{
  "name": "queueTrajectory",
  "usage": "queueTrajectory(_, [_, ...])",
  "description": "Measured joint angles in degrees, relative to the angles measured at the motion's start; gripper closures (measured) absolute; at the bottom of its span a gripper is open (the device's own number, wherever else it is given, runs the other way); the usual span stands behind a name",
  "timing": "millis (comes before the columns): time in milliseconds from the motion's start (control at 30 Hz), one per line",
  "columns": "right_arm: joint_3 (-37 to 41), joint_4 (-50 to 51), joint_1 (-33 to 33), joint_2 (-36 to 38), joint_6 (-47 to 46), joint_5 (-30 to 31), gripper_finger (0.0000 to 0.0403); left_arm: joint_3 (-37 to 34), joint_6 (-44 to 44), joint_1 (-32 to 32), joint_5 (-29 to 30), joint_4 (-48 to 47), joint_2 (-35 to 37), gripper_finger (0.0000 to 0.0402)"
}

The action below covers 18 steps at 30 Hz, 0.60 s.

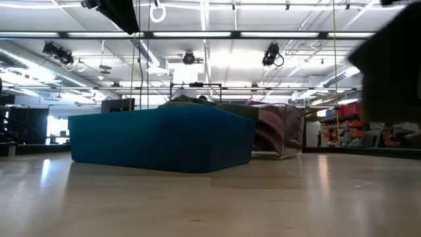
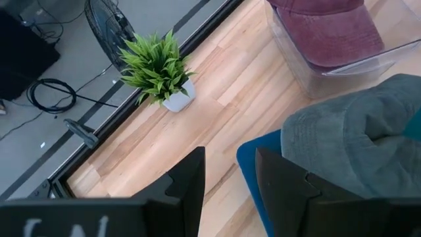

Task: Pick & Place hat
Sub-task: Put the gray cap into the blue bin

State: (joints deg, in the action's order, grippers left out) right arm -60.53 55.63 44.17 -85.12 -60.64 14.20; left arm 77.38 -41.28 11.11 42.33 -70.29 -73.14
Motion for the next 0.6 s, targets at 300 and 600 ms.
queueTrajectory(300, [-0.20,-13.57,-9.48,0.00,51.28,12.73,0.0400,0.00,0.07,0.02,-3.97,-0.02,-0.02,0.0264])
queueTrajectory(600, [-0.20,-31.78,-23.60,0.00,90.86,13.60,0.0400,0.00,0.11,0.00,-4.72,0.00,-0.02,0.0264])
